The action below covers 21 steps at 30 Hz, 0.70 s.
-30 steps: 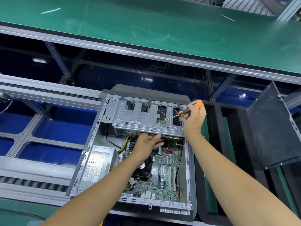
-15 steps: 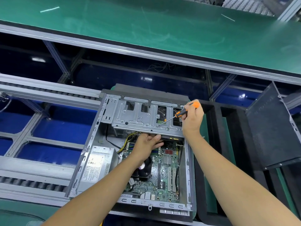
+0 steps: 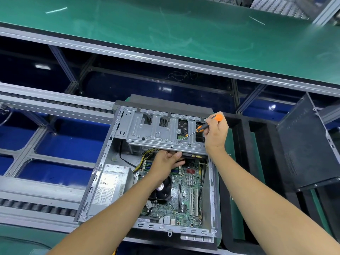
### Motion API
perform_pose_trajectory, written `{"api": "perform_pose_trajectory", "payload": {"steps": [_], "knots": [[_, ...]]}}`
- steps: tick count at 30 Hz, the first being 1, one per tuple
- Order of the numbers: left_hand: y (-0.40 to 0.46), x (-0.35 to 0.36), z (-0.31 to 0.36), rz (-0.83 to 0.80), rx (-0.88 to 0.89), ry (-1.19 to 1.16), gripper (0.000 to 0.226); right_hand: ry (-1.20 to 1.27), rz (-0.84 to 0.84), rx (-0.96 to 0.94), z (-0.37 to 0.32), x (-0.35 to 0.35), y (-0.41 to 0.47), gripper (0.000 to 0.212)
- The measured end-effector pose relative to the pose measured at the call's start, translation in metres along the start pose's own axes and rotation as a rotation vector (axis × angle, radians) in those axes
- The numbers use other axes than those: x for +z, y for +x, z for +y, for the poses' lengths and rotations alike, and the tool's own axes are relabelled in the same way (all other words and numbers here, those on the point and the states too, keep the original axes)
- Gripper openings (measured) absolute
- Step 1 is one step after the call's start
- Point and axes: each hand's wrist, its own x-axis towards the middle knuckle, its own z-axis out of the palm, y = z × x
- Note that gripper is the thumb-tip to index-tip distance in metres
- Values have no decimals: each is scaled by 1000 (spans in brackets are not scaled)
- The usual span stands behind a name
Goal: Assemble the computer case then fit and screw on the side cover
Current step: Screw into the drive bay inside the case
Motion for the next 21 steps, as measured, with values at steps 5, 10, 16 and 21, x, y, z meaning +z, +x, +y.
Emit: {"api": "perform_pose_trajectory", "payload": {"steps": [5, 10, 16, 21], "knots": [[-1, 0, 1, 2, 1, -16, 26, -108, -46, -63, -5, 1, 3, 18], [-3, 1, 3, 9, 17, -23, 25, -284, -243, -163, -25, 11, 12, 18], [-3, 2, 4, 11, -7, -47, 17, -667, -613, -234, -62, 29, 17, 17], [-3, 1, 5, -3, -9, -39, 15, -682, -733, -118, -86, 36, 20, 10]]}}
